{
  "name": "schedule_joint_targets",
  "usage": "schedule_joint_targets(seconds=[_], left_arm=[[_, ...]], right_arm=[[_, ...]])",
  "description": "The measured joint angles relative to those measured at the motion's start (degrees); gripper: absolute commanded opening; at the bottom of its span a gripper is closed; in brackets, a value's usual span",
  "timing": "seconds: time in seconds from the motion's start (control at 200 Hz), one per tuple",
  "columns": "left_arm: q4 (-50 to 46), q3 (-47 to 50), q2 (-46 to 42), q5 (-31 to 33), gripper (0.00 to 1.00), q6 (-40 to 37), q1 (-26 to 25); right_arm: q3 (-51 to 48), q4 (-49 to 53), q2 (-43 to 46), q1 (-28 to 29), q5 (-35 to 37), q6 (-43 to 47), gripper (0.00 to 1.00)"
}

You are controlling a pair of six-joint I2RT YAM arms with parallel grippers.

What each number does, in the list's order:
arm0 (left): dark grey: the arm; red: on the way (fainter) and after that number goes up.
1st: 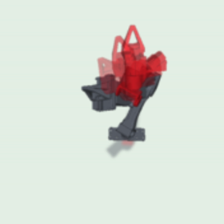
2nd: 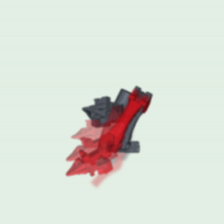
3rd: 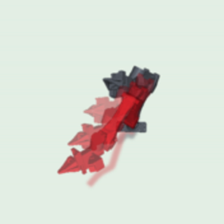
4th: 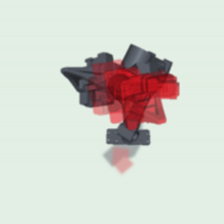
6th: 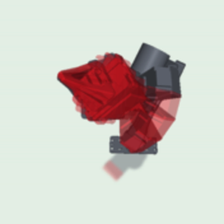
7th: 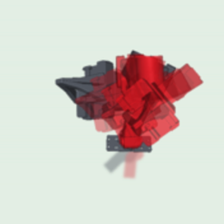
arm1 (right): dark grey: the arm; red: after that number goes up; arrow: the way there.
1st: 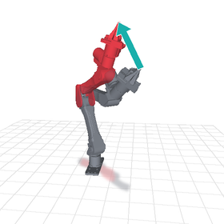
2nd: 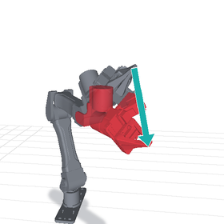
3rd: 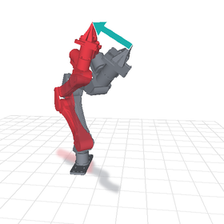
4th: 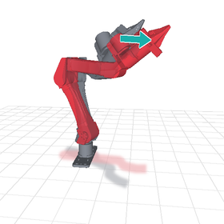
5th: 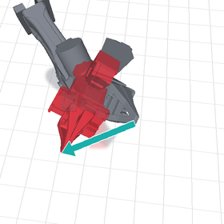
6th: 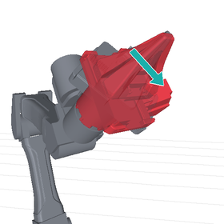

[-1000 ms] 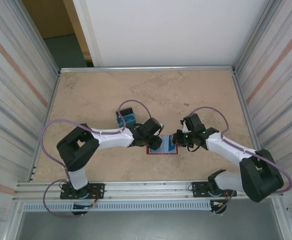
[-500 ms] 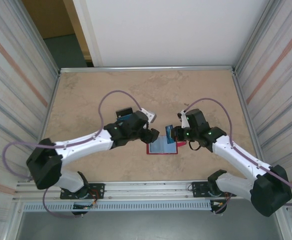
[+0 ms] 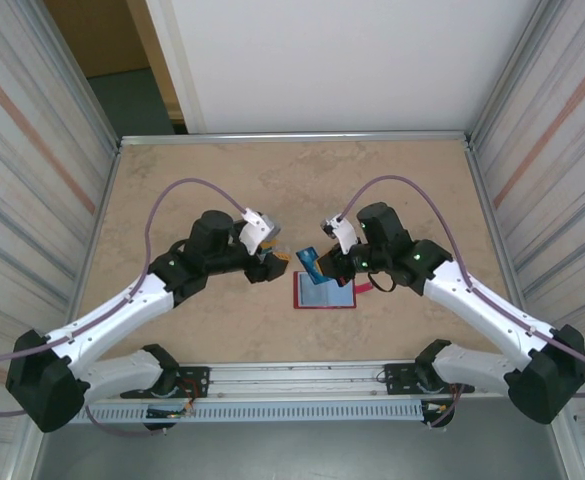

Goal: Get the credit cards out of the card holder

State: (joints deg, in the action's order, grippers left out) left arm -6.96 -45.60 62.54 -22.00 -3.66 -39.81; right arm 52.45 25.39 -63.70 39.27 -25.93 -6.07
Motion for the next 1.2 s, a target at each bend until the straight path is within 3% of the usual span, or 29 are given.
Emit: schedule_joint_targets(seconds=[0.16, 0.351, 0.476, 0.541, 0.601, 0.787, 0.987, 1.198], left_arm=[[-0.68, -0.02, 0.07, -8.76, 0.53, -5.77, 0.11], [-3.56, -1.18, 2.49, -15.85, 0.36, -10.45, 0.11], [-5.62, -2.21, 4.37, -17.99, 0.10, -12.66, 0.13], [-6.78, -2.60, 4.96, -18.91, 0.00, -13.29, 0.22], [-7.34, -2.82, 5.07, -19.21, 0.00, -13.88, 0.22], [-8.02, -3.06, 5.01, -19.61, 0.00, -14.19, 0.07], [-3.15, -0.15, 0.44, -15.23, 0.00, -10.19, 0.07], [8.76, 7.67, -8.28, -8.20, 0.00, 1.88, 0.07]], right_arm=[[3.30, 3.15, -2.34, 2.21, -3.04, 5.25, 0.00], [5.99, 5.44, -5.07, 3.63, -4.70, 8.87, 0.00], [6.32, 6.49, -6.34, 3.63, -5.66, 10.16, 0.01], [6.34, 7.08, -6.64, 3.78, -5.62, 10.86, 0.06], [6.34, 7.34, -6.67, 3.80, -5.62, 11.13, 0.12], [6.12, 6.10, -5.66, 2.99, -4.11, 10.21, 0.42], [-0.92, -2.51, 2.86, -1.75, -3.30, 3.89, 0.53], [-15.43, -20.65, 13.44, -6.32, -3.26, -10.47, 0.58]])
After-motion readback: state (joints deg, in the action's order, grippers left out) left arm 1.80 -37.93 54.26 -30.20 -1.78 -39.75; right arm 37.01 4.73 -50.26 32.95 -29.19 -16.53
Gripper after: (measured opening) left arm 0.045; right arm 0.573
